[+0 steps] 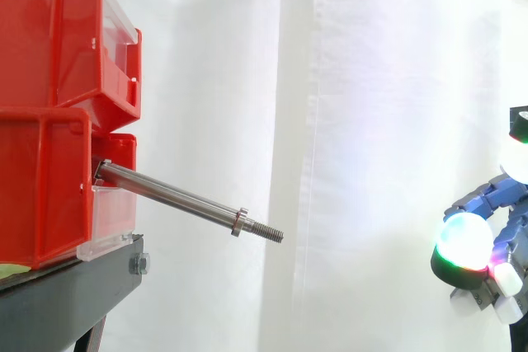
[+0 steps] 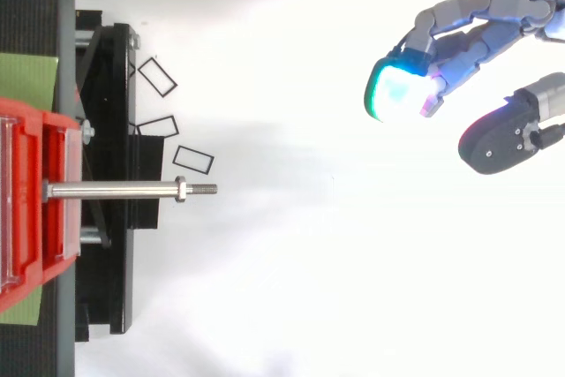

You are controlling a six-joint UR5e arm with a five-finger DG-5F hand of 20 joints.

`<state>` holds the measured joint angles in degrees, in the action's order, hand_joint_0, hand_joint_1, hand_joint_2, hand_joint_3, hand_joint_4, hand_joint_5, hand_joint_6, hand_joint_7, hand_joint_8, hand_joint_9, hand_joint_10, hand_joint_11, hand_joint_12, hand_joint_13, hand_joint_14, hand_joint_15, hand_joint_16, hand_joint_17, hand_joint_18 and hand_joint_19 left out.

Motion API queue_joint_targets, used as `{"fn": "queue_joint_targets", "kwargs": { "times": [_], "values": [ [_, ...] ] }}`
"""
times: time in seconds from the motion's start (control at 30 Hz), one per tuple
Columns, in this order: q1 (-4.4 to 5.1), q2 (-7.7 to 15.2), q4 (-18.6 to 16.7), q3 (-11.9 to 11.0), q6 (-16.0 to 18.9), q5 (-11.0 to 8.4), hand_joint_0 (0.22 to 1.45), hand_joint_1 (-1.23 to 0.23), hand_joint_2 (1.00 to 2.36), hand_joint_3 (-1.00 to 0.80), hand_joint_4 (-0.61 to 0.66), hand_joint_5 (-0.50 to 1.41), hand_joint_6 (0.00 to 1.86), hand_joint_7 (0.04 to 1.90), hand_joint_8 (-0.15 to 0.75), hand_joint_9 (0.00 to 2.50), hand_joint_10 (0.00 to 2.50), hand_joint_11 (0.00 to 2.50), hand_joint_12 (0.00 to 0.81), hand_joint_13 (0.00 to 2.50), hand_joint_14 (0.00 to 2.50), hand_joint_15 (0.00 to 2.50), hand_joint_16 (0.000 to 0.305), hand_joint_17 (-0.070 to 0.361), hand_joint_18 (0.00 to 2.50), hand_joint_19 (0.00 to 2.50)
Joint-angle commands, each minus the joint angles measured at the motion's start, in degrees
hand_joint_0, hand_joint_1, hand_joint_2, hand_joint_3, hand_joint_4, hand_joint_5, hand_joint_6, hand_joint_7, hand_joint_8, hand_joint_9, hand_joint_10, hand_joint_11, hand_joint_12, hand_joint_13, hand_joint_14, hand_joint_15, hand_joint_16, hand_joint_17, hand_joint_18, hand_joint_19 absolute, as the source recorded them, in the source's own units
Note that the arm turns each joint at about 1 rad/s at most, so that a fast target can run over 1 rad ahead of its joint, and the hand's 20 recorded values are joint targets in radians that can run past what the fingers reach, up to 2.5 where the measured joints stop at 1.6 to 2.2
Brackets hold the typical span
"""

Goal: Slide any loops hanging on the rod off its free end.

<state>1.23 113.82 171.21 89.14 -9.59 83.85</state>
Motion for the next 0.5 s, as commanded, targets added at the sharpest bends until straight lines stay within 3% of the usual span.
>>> {"fn": "queue_joint_targets", "kwargs": {
  "times": [0.0, 0.47],
  "values": [
    [0.00, 0.0, 0.0, 0.0, -0.1, 0.00, 0.58, -0.59, 1.00, -0.48, 0.28, -0.16, 0.50, 0.93, 0.268, 0.75, 0.01, 0.24, 0.268, 0.48, 0.00, 0.01, 0.037, 0.084, 0.48, 0.34],
    [0.00, 0.0, 0.0, 0.0, 0.0, 0.00, 0.58, -0.59, 1.00, -0.48, 0.27, -0.17, 0.50, 0.93, 0.267, 0.74, 0.01, 0.24, 0.279, 0.47, 0.00, 0.01, 0.038, 0.086, 0.49, 0.35]
  ]
}}
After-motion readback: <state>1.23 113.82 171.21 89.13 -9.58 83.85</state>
